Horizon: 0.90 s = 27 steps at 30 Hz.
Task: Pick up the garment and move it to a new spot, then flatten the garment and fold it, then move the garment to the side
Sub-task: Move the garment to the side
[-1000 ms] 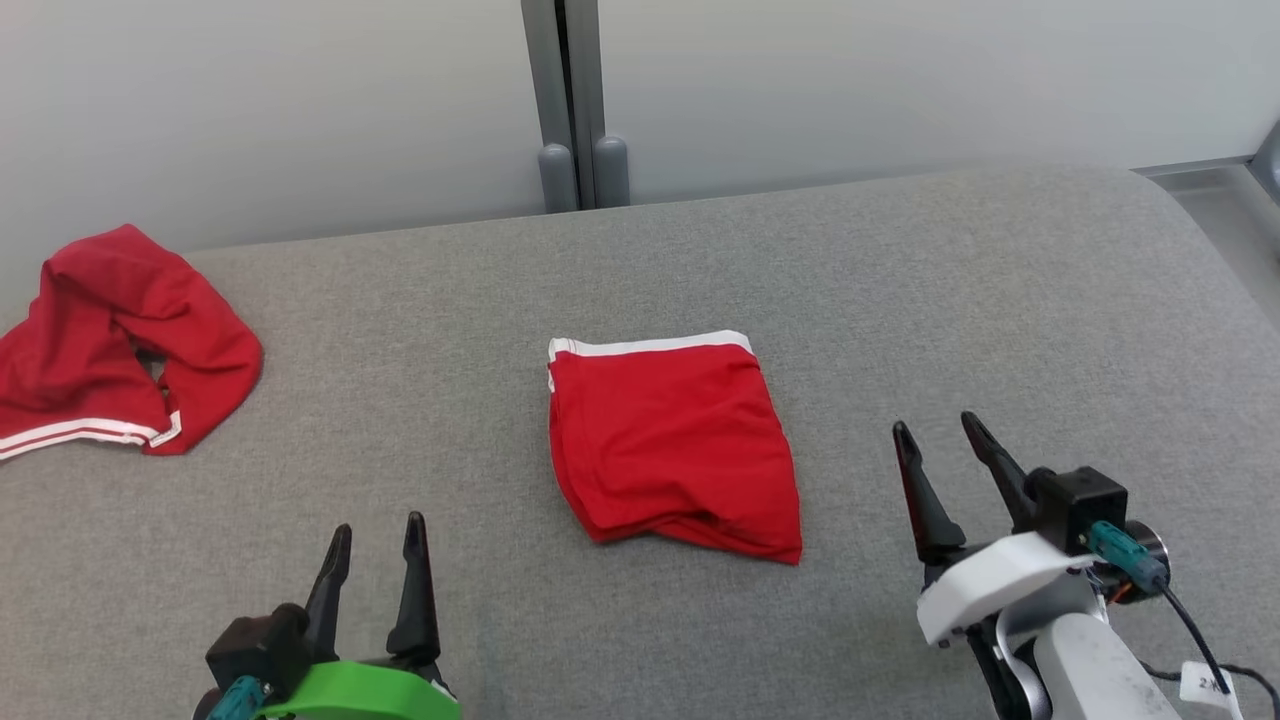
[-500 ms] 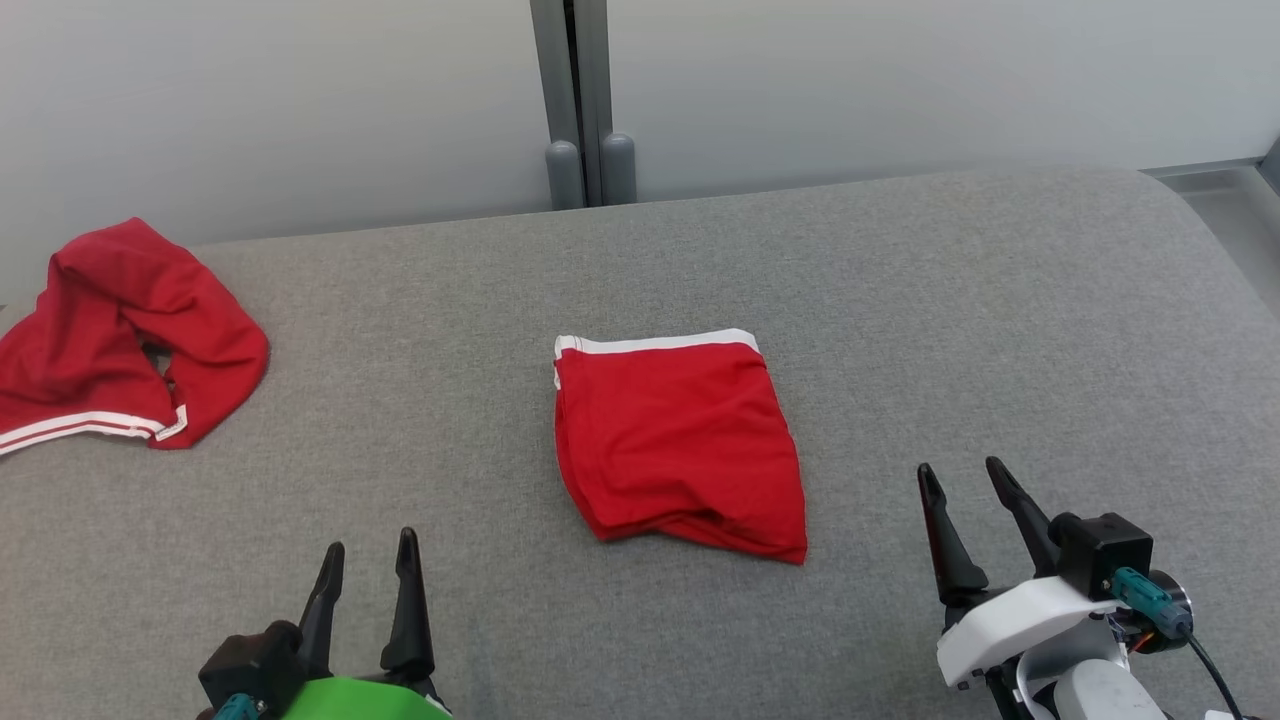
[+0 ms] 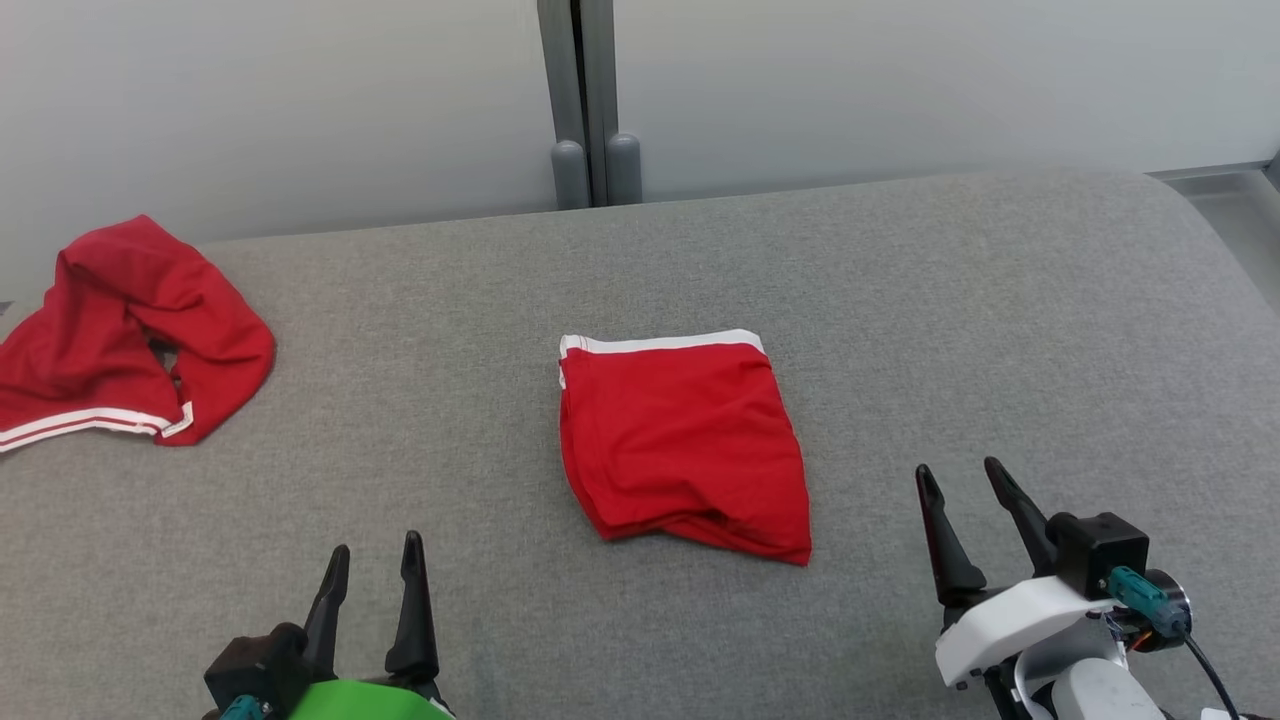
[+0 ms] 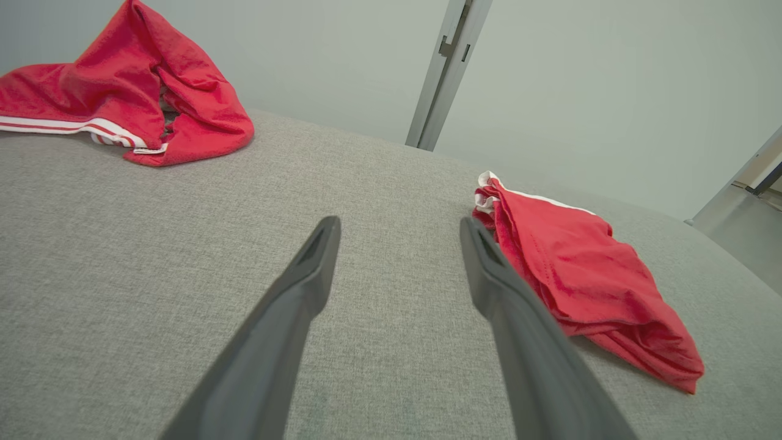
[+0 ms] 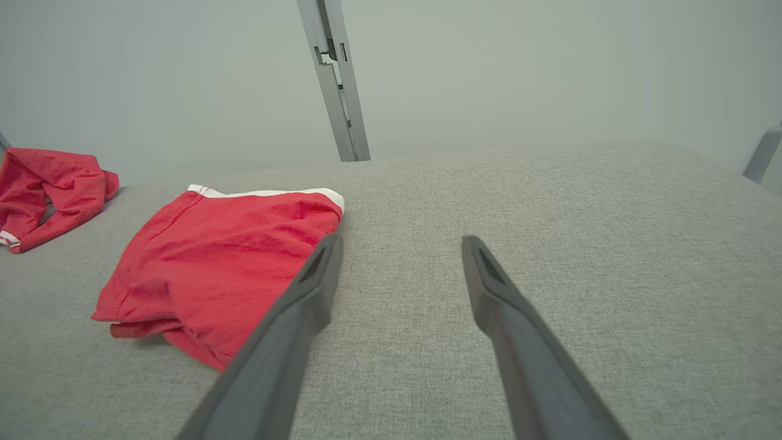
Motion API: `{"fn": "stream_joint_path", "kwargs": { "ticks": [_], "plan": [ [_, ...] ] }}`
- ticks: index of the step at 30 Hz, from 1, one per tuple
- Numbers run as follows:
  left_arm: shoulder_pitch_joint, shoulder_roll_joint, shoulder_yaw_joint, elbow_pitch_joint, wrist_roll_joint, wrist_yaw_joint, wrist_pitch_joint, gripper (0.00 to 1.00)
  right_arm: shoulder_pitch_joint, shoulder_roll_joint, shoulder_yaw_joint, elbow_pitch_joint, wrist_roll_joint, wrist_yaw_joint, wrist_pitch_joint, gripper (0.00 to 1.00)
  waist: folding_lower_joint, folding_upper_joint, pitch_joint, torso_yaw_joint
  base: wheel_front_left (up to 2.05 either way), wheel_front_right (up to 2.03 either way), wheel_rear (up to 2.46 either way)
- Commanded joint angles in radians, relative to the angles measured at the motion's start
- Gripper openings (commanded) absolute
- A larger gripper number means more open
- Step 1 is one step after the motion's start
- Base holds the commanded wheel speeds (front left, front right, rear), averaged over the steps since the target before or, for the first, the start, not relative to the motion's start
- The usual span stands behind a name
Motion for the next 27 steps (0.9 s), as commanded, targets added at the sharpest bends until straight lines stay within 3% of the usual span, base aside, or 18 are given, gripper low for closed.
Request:
{"fn": "stream_joint_path", "kwargs": {
  "ticks": [1, 9, 16, 22, 27],
  "plan": [
    [0.001, 0.002, -0.002, 0.003, 0.008, 0.003, -0.001, 1.0, -0.013, -0.003, 0.0, 0.005, -0.011, -0.001, -0.005, 1.0, 0.0, 0.0, -0.001, 0.004, 0.0, 0.0, 0.0],
    [-0.022, 0.002, -0.012, 0.007, 0.013, -0.001, -0.001, 1.0, -0.175, -0.003, 0.001, 0.135, -0.102, -0.001, 0.024, 1.0, 0.0, 0.0, -0.002, 0.048, 0.0, 0.0, 0.0],
    [-0.024, 0.002, -0.017, 0.008, 0.001, 0.004, -0.001, 1.0, -0.365, -0.004, -0.022, 0.288, -0.121, -0.001, 0.235, 1.0, 0.0, 0.0, 0.008, 0.113, 0.0, 0.0, 0.0],
    [-0.035, 0.002, -0.02, 0.006, -0.008, 0.006, -0.001, 1.0, -0.465, -0.037, 0.021, 0.387, -0.082, -0.001, 0.414, 1.0, 0.0, 0.0, 0.04, 0.167, 0.0, 0.0, 0.0],
    [-0.05, 0.002, -0.027, 0.001, -0.016, 0.007, -0.001, 1.0, -0.507, -0.064, 0.07, 0.445, -0.032, -0.001, 0.503, 1.0, 0.0, 0.0, 0.075, 0.203, 0.0, 0.0, 0.0]
  ]
}}
